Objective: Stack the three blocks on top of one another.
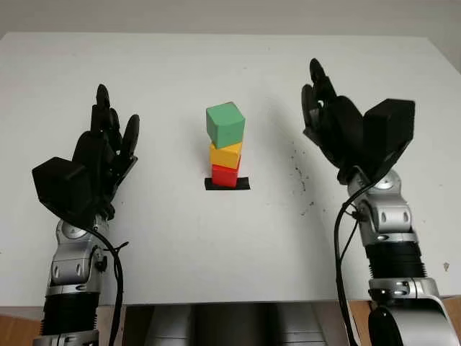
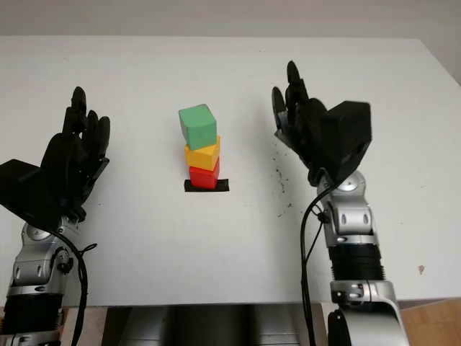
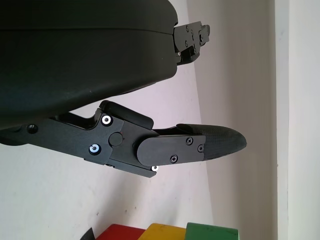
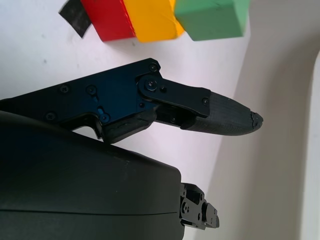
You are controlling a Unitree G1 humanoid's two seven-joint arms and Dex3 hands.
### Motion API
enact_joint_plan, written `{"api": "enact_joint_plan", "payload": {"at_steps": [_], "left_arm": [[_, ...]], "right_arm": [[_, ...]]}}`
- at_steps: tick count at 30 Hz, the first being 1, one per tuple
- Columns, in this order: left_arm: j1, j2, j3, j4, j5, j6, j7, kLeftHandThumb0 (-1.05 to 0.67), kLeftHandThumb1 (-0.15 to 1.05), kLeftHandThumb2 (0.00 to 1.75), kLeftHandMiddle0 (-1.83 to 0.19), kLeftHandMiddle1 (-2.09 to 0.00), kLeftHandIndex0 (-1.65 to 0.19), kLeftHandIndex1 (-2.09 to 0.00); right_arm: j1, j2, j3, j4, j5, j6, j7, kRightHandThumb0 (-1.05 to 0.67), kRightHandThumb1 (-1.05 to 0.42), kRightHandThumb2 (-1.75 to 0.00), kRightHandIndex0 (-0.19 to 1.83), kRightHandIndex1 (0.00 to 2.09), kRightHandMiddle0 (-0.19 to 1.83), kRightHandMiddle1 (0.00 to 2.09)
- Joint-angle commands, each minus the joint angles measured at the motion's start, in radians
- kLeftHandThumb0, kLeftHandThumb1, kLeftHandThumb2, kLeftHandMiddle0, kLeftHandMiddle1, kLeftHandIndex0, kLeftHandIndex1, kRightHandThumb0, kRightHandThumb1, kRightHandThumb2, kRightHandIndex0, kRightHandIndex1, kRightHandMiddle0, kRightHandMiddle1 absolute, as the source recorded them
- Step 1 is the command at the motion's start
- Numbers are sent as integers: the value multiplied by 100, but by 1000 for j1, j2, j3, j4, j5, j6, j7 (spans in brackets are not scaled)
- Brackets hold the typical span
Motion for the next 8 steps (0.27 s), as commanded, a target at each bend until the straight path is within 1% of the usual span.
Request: {"api": "enact_joint_plan", "payload": {"at_steps": [1,5,8], "left_arm": [[14,-4,-3,-1,-2,-13,-5,-73,105,46,19,-2,19,-3],[19,-10,-2,7,-7,-42,-13,-70,105,53,19,0,19,0],[32,-24,-3,-12,-12,-37,-5,-67,105,58,19,-1,19,0]], "right_arm": [[15,15,-5,13,15,-26,-6,-81,-105,-73,-19,0,-19,0],[24,35,-12,23,29,-43,-20,-82,-105,-71,-19,0,-19,0],[36,44,-7,22,30,-59,-30,-83,-105,-70,-19,0,-19,0]]}}
